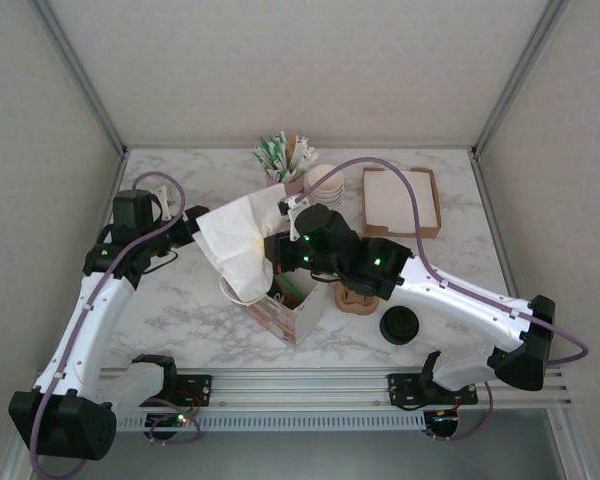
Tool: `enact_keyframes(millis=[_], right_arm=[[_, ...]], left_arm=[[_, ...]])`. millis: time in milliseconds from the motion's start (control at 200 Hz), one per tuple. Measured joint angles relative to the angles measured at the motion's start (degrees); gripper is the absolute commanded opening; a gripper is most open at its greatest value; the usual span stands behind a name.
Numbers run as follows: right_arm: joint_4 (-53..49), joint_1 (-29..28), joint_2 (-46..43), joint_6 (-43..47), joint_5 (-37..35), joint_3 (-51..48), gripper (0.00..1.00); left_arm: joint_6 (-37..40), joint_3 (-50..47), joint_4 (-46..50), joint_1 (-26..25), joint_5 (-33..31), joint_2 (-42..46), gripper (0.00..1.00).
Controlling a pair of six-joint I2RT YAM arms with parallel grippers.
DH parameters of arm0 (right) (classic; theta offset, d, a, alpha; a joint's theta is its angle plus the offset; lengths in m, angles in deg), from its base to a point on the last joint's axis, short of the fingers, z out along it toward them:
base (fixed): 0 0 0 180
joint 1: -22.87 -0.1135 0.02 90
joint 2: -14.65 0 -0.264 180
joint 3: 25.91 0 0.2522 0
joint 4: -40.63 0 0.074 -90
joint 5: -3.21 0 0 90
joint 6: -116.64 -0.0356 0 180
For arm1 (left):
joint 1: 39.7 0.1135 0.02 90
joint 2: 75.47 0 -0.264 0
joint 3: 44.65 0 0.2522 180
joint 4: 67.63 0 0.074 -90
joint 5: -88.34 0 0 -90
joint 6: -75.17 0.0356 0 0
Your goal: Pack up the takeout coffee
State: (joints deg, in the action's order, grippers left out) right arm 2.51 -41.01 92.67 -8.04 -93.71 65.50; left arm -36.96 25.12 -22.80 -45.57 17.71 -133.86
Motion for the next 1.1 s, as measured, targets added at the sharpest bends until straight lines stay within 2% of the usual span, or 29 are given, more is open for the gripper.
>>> enact_keyframes(millis=[445, 1101], right_arm=[[-10.5, -0.2, 5.4, 5.6, -1.3, 2.5, 0.0], [-26.1, -2.4, 15.3, 17.4, -8.7, 12.9, 0.0]], left_arm=[[0.0, 0.0, 0.0, 0.0, 0.0, 0.0, 0.8], [0.0, 0.0, 0.0, 0.0, -0.4, 0.0, 0.8]])
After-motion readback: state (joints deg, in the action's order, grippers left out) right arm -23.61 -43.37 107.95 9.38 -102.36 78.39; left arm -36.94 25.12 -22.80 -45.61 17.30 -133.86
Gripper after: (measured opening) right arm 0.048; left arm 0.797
